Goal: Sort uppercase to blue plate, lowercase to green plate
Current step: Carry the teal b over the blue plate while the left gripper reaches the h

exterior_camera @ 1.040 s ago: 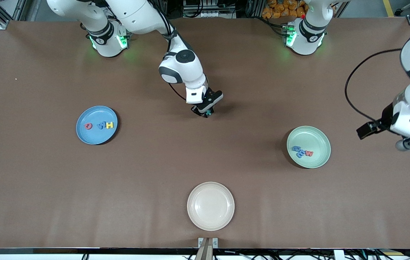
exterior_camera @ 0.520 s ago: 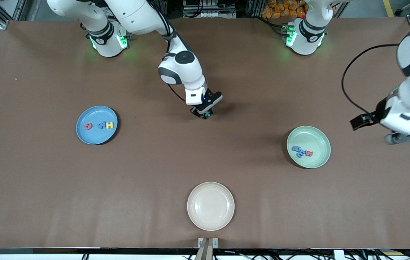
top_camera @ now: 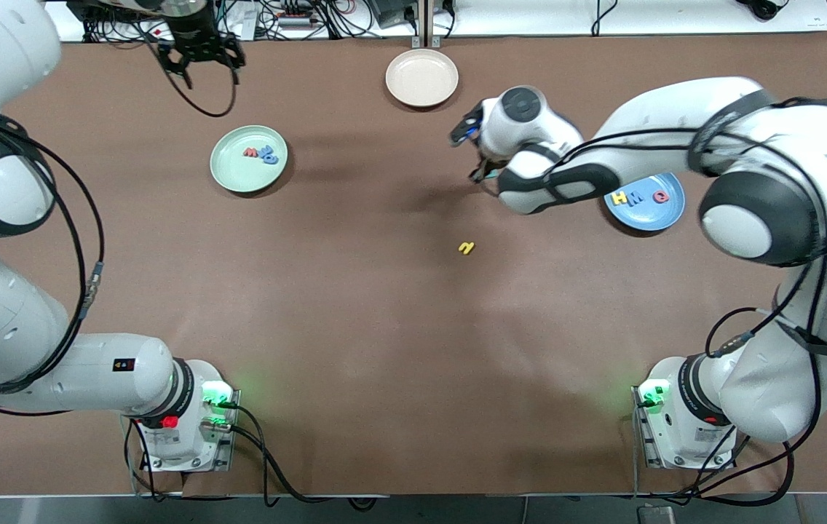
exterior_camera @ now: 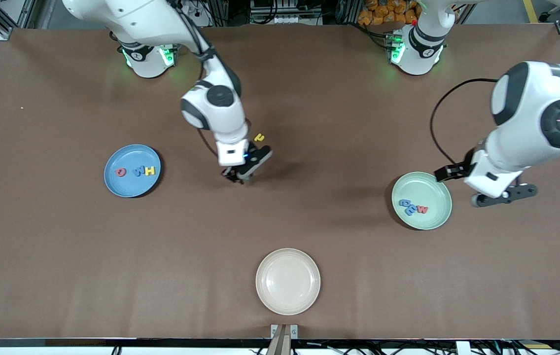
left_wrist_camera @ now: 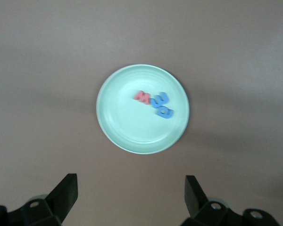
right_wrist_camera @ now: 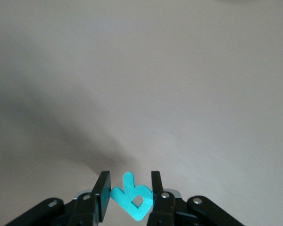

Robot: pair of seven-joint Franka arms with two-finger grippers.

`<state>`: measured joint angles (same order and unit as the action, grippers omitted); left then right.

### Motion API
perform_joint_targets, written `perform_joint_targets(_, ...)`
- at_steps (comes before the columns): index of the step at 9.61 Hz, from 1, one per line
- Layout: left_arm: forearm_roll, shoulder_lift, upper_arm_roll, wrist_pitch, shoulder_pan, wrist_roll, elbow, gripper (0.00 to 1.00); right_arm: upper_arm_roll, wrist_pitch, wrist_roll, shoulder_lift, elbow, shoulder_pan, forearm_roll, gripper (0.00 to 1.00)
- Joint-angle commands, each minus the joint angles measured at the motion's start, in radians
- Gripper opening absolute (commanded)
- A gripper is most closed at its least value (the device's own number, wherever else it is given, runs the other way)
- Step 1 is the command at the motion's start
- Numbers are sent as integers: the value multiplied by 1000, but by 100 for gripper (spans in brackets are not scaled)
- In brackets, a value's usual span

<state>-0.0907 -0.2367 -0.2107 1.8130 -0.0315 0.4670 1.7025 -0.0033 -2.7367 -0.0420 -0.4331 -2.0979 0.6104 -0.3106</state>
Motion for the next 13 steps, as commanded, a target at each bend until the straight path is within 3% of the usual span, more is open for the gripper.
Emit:
perform_joint_targets(1,17,-45,4,41,-80,117,-14,100,-4,0,93,143,-173,-116,1,35)
perform_joint_targets(4,3,-125,4,89,-252,303,-11,100,-61,28,168,298,-360,-211,2,36)
perform_joint_targets(6,-1,-159,4,115,-382,370,-12,100,-154,55,261,403,-463,-219,4,37)
perform_joint_targets(9,-47,-258,5,211,-568,375,-33,100,-274,55,480,415,-530,-293,8,37)
perform_joint_targets(10,-49,-289,4,239,-573,377,-37,100,-299,55,531,404,-533,-316,8,37)
perform_joint_targets(13,-15,-399,4,324,-657,531,-98,100,-300,55,554,350,-531,-360,60,40)
